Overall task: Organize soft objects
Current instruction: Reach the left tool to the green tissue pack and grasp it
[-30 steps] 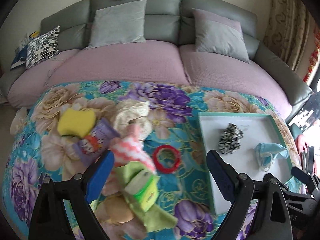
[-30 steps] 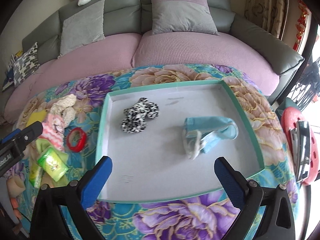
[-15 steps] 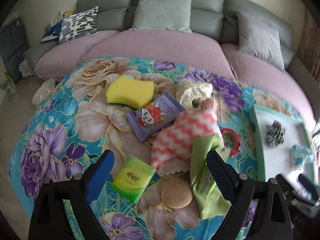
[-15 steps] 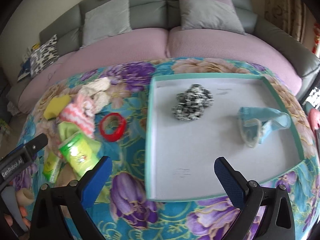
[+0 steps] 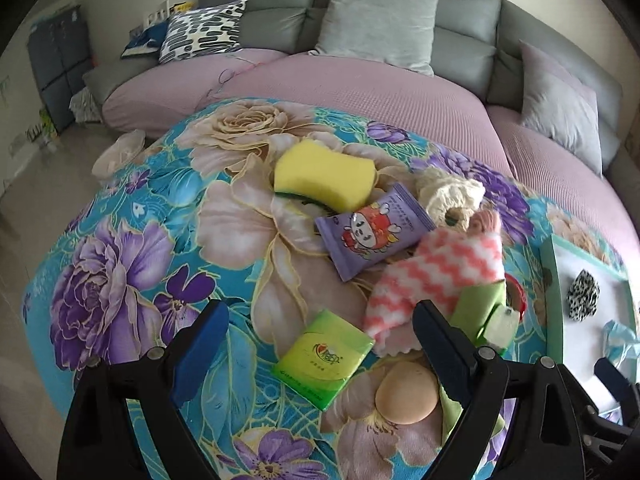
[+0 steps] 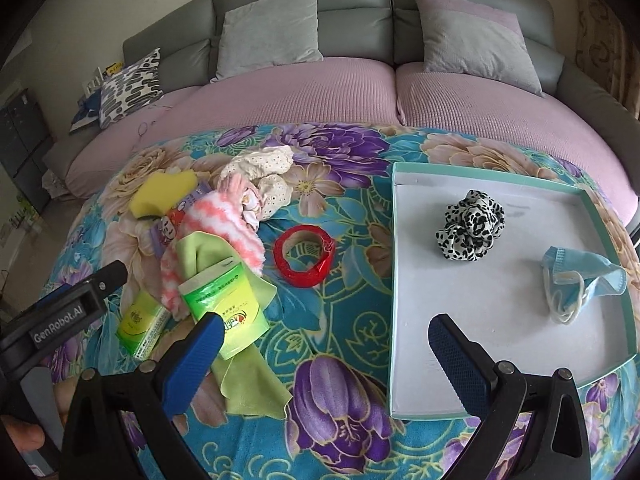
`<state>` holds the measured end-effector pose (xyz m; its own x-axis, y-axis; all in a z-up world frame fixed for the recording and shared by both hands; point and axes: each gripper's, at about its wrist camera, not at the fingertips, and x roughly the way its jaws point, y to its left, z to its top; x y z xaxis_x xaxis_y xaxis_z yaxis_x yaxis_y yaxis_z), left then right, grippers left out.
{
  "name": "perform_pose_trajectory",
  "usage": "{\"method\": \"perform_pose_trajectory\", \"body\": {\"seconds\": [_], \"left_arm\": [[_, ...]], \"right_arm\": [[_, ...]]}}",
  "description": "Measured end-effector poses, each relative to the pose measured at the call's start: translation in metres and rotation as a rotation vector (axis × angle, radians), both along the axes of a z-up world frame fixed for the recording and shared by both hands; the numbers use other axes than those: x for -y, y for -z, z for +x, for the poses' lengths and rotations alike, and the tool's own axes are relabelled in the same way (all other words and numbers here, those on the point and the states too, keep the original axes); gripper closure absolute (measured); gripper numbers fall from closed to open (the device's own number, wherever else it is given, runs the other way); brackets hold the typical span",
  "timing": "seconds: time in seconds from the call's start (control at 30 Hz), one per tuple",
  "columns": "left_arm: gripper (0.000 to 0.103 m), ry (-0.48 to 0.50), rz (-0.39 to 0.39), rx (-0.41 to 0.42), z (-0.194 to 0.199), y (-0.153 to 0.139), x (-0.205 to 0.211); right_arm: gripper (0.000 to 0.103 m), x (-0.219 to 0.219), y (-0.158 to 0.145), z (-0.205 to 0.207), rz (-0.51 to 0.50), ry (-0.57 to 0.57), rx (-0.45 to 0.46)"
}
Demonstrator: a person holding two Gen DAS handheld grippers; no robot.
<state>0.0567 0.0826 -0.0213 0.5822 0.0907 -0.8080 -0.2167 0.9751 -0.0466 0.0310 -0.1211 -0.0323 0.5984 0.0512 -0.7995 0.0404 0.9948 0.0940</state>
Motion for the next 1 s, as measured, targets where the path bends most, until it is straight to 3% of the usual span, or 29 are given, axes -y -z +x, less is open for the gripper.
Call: {"method": "perform_pose_trajectory", "body": {"seconds": [0.43,1.0], "left_arm": [[0.009,0.029,-0.101,0.002,0.002,0.005,-0.014],[0.01,0.149,-0.04,-0.192,0.019,0.056,-0.006]], "right_arm": [[0.0,-0.008,0.005,0.002,0.007,-0.036,0.006],[0.0,-0.028,0.021,0.005,-0.009,-0.082,-0.019]]}}
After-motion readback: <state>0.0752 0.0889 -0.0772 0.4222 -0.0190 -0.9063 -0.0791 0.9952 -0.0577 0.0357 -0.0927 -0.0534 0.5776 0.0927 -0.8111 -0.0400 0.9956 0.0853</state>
